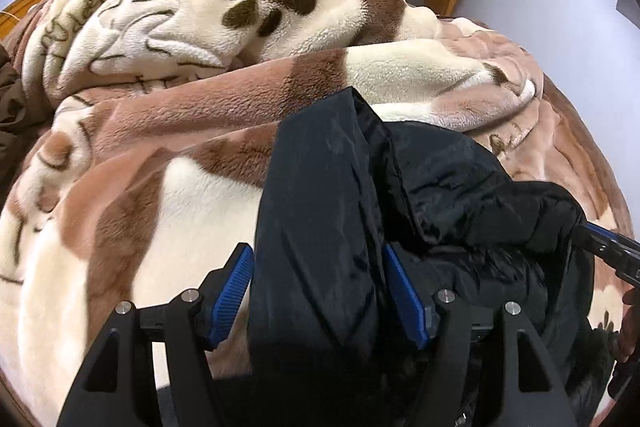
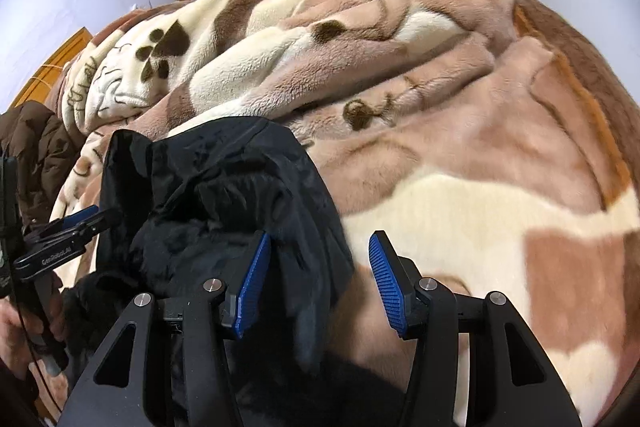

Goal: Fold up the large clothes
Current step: 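Grasp the jacket hem with the left tool while the right tool grasps it too, then lift the held hem with both tools and fold it over toward the hood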

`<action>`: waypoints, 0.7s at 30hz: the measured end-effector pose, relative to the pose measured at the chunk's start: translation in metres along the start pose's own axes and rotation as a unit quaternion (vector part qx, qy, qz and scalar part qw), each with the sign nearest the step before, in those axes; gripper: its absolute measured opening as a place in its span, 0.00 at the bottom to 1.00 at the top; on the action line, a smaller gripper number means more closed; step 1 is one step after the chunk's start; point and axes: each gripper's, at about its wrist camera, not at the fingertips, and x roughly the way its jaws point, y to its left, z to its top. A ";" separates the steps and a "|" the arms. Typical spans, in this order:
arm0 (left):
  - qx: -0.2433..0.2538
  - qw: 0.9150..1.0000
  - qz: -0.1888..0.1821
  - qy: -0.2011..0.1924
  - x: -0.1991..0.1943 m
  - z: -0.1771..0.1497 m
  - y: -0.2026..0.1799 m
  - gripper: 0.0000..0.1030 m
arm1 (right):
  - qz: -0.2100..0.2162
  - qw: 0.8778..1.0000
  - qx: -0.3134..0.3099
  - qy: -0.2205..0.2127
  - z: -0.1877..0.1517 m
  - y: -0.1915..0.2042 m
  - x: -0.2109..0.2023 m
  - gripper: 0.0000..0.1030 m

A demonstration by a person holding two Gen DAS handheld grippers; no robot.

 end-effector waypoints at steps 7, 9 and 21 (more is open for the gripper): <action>-0.005 0.999 -0.024 -0.035 -0.029 -0.012 0.004 0.03 | 0.009 0.999 -0.026 -0.023 -0.006 0.018 -0.024 0.07; -0.012 0.998 -0.035 -0.053 -0.054 -0.014 0.009 0.03 | 0.018 0.999 -0.019 -0.044 -0.012 0.019 -0.049 0.07; -0.045 0.990 -0.090 -0.097 -0.189 -0.107 0.039 0.04 | 0.055 0.993 -0.017 -0.100 -0.131 0.052 -0.186 0.07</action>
